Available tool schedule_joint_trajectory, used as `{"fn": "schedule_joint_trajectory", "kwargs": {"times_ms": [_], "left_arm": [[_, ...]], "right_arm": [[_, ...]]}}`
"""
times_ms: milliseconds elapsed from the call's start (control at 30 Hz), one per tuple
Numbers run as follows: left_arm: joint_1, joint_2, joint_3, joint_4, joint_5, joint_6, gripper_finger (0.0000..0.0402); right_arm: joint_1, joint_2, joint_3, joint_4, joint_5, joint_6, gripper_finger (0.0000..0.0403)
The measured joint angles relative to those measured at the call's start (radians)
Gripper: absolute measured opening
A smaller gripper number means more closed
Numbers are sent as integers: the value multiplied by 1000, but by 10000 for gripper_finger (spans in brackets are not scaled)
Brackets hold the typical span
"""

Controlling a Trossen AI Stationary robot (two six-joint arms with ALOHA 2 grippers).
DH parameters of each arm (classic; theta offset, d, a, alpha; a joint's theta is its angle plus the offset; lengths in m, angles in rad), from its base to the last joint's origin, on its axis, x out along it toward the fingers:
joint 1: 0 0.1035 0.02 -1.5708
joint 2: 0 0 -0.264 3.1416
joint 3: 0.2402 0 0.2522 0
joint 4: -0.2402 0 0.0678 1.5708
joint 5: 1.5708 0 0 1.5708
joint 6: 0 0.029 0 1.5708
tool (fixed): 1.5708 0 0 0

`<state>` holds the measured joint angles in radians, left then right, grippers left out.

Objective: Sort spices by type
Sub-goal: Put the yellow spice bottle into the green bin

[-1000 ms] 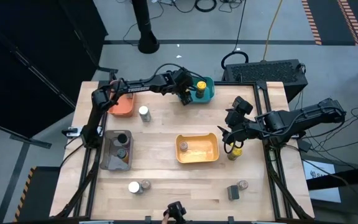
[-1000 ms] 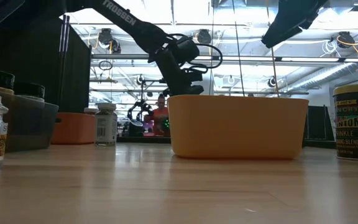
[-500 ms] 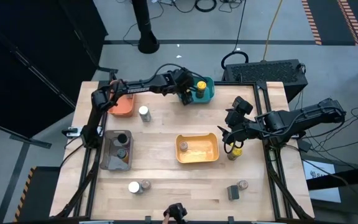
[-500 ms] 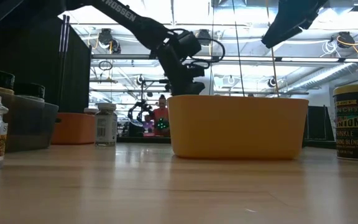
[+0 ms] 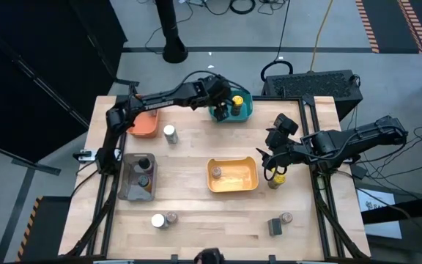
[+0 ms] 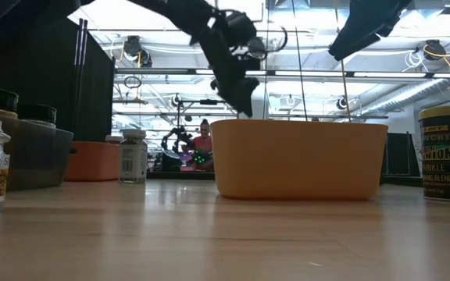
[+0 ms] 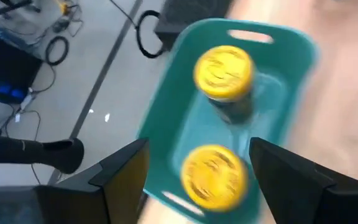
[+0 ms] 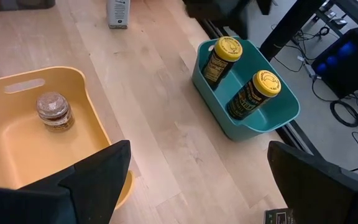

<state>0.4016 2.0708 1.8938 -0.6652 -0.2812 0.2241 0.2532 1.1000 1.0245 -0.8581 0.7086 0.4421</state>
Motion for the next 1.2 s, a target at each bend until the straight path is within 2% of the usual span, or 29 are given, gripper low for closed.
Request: {"fn": "schedule_joint_trajectory", "kwargs": {"times_ms": [133,267,467,600,767,900,1100,1200], "left_arm": [[-59,-54,-11,-56,1,-6,283],[-120,-138,-107,-13,2,-9,283],[-216,-368,-376,119,-19,-90,283],[-319,-554,-581,193,-52,-160,283],[-451,-741,-745,150,-147,-334,283],[-532,-813,-799,65,-190,-427,283],[-560,-830,-808,-42,-225,-397,283],[-559,-830,-807,-57,-282,-344,283]], "right_arm": [[0,0,0,-31,0,50,364],[4,0,-2,-85,3,141,364],[17,0,-53,-90,-1,194,364],[16,0,-73,-91,-6,225,364],[16,0,-73,-58,-5,254,364],[16,0,-73,-10,-5,252,364],[16,0,-72,23,-8,246,364],[16,0,-72,22,-8,249,364]]}}
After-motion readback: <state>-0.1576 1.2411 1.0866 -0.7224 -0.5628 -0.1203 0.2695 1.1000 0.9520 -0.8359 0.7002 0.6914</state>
